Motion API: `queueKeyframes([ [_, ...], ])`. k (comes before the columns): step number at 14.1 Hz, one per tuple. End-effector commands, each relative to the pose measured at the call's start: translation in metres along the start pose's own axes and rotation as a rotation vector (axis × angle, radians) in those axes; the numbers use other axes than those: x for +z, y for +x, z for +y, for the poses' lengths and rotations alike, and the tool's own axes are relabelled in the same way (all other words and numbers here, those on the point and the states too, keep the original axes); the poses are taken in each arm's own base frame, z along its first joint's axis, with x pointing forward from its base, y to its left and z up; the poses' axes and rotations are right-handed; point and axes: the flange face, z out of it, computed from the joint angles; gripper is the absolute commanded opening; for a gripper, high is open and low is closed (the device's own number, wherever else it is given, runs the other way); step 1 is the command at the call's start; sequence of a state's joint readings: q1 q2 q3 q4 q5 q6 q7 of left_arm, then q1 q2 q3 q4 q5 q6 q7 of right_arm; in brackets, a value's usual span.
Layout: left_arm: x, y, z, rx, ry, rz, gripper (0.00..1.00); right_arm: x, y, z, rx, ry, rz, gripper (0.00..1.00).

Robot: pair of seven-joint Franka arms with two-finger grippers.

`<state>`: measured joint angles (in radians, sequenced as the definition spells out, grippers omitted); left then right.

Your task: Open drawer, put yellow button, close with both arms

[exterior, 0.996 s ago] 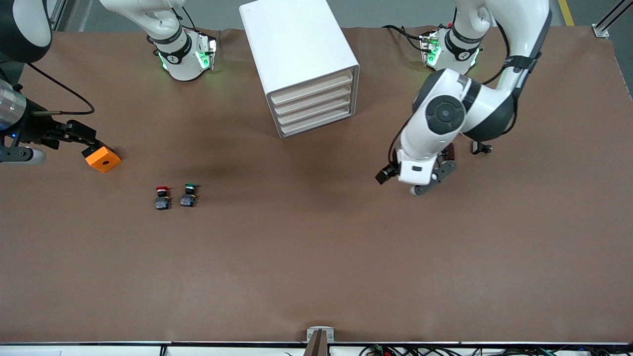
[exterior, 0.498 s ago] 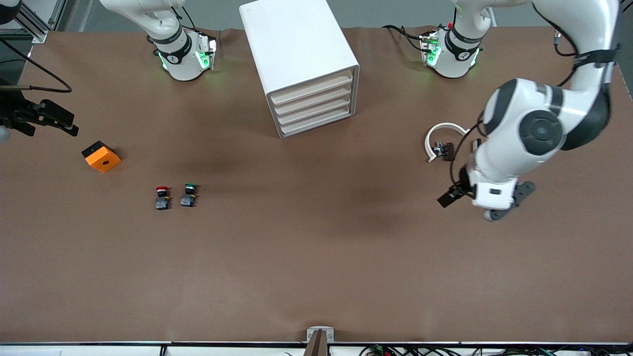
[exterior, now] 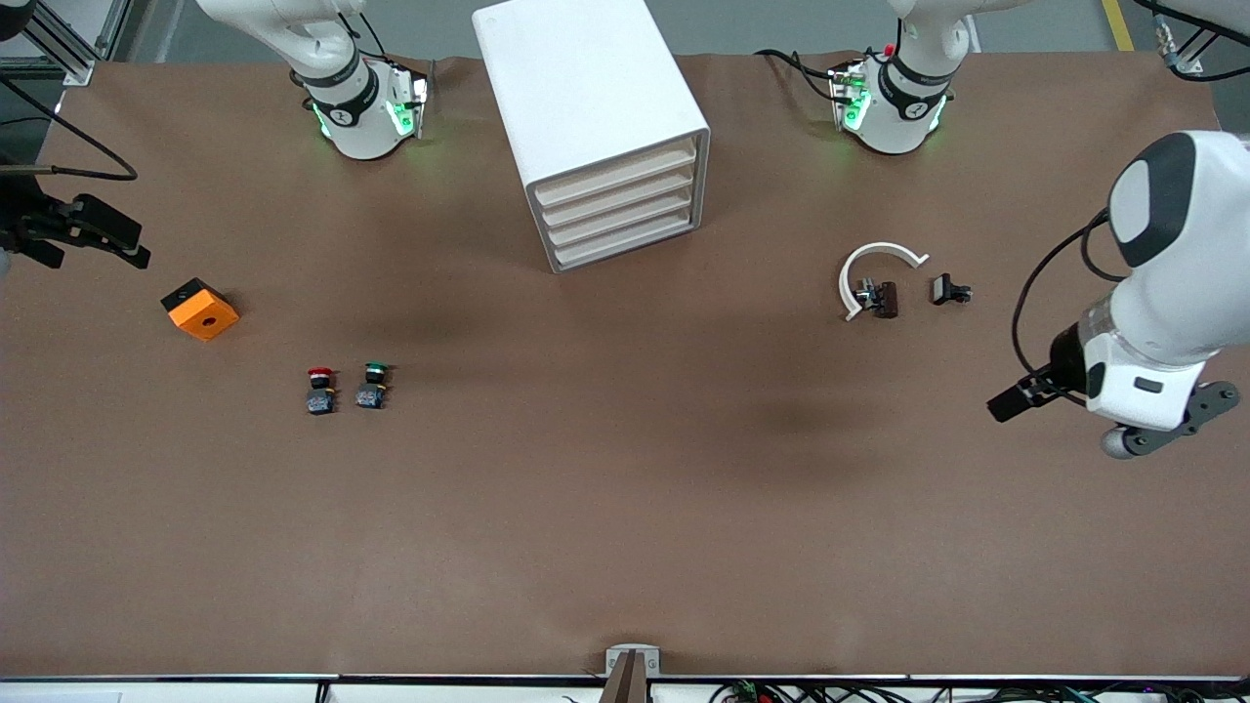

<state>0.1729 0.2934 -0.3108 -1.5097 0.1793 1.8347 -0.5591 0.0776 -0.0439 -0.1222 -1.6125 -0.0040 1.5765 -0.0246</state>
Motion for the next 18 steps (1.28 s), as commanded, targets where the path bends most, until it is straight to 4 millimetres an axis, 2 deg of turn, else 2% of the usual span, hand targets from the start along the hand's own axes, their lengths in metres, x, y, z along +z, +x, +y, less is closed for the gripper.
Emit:
queueKeyframes([
  [1, -0.04, -0.008, -0.017, 0.089, 0.049, 0.035, 1.0, -0.006, 0.0, 0.006, 0.023, -0.009, 0.0, 1.0],
  [4, -0.07, -0.014, -0.046, 0.156, 0.054, 0.035, 1.0, -0.012, -0.001, 0.006, 0.049, -0.009, 0.006, 1.0],
  [7, -0.11, -0.04, -0.061, 0.247, 0.052, 0.039, 1.0, -0.012, -0.001, 0.007, 0.062, -0.011, 0.004, 1.0],
  [9, -0.125, -0.055, -0.084, 0.257, -0.017, -0.012, 1.0, -0.011, -0.001, 0.007, 0.06, -0.011, 0.003, 1.0],
  [11, -0.135, -0.076, -0.092, 0.258, -0.042, -0.013, 1.0, -0.011, -0.001, 0.006, 0.057, -0.011, 0.003, 1.0],
  [14, -0.147, -0.111, -0.089, 0.285, -0.029, -0.022, 1.0, -0.011, -0.001, 0.006, 0.057, -0.011, 0.003, 1.0],
  [16, -0.147, -0.12, -0.084, 0.299, -0.026, -0.026, 1.0, -0.011, -0.001, 0.007, 0.059, -0.011, 0.003, 1.0],
  [18, -0.146, -0.115, -0.089, 0.29, -0.032, -0.028, 1.0, -0.011, -0.001, 0.006, 0.057, -0.011, 0.003, 1.0],
])
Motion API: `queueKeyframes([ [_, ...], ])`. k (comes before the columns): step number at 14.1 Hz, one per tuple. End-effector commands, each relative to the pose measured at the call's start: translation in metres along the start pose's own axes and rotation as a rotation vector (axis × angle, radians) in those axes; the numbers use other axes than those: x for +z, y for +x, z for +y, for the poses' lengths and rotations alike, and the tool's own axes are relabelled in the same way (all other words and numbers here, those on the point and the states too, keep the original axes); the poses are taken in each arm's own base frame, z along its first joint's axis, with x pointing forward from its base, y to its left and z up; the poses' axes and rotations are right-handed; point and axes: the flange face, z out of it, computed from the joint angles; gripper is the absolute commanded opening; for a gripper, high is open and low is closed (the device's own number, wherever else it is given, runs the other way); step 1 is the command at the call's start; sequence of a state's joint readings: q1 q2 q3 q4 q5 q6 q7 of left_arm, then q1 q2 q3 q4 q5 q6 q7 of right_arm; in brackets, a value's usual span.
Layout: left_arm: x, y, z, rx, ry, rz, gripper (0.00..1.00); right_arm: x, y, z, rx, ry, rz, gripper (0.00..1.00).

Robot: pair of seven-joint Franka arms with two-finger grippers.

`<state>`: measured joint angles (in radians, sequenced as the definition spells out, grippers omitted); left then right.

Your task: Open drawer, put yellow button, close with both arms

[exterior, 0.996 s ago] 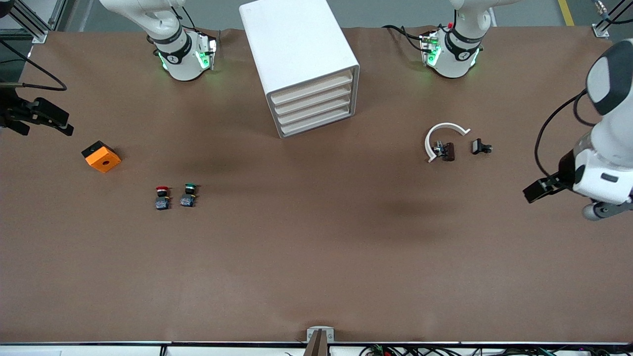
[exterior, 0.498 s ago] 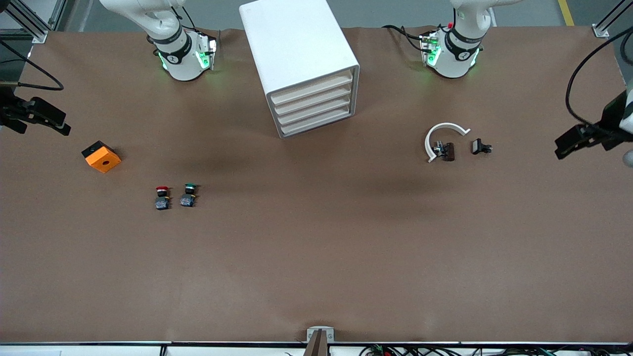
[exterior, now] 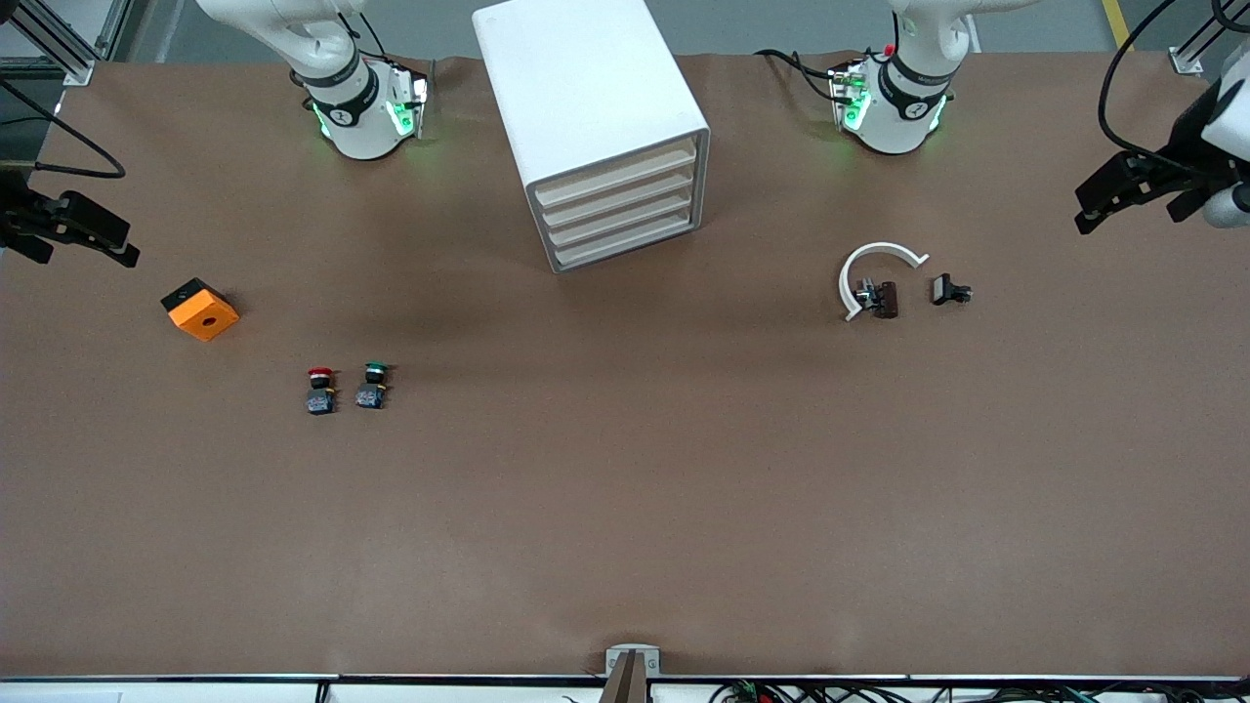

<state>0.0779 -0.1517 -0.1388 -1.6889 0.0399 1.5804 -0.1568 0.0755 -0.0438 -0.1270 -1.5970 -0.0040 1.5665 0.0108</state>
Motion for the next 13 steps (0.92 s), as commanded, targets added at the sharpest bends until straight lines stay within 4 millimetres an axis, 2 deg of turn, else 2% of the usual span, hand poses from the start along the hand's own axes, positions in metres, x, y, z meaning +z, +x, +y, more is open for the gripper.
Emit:
queueKeyframes([
  [1, 0.004, -0.002, -0.007, -0.01, -0.036, -0.018, 1.0, -0.005, 0.0, 0.002, 0.016, -0.011, -0.002, 1.0],
  [7, 0.004, 0.012, -0.006, -0.009, -0.05, -0.051, 1.0, -0.005, 0.0, 0.002, 0.016, -0.011, -0.002, 1.0],
  [10, 0.006, 0.01, 0.002, 0.006, -0.033, -0.085, 1.0, -0.005, 0.0, 0.002, 0.016, -0.011, -0.002, 1.0],
  [13, 0.006, 0.009, -0.003, -0.001, -0.031, -0.095, 1.0, -0.005, 0.0, 0.001, 0.015, -0.011, -0.002, 1.0],
])
